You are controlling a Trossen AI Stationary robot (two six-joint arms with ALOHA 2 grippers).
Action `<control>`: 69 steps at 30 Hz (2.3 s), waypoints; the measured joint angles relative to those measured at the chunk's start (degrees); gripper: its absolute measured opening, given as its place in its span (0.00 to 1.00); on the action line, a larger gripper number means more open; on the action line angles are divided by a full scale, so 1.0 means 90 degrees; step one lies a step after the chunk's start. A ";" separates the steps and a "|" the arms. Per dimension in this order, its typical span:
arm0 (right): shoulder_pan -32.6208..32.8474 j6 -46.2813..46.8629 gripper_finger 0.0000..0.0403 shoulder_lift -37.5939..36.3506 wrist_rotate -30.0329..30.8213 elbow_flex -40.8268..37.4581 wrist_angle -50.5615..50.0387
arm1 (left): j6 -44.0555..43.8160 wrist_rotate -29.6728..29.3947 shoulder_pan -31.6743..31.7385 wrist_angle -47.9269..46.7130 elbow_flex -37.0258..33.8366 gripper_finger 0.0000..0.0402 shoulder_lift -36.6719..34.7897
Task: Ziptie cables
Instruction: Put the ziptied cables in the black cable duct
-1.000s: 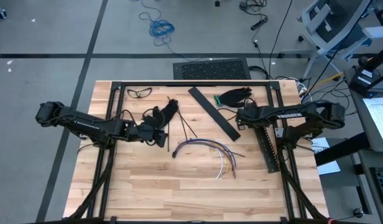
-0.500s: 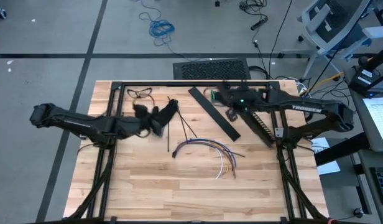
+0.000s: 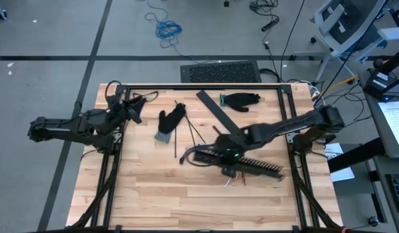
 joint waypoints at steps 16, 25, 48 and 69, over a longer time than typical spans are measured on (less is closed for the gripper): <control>-0.0330 -0.1566 0.00 0.2017 0.0352 0.2534 -0.0102 | -0.0001 0.0321 0.0004 -0.0119 0.0000 0.39 -0.0177; -0.0461 -0.0935 0.00 0.2006 0.1433 0.3252 0.1976 | -0.0404 0.0490 0.0002 -0.0118 0.0000 0.39 -0.0177; 0.0546 -0.1283 0.00 0.3768 0.1074 0.3239 -0.0337 | -0.0311 0.0581 0.0000 -0.0118 -0.0002 0.39 -0.0165; 0.1004 -0.0775 0.00 0.3885 -0.0636 0.3235 -0.0258 | 0.0053 0.0597 0.0000 -0.0108 -0.0005 0.39 -0.0387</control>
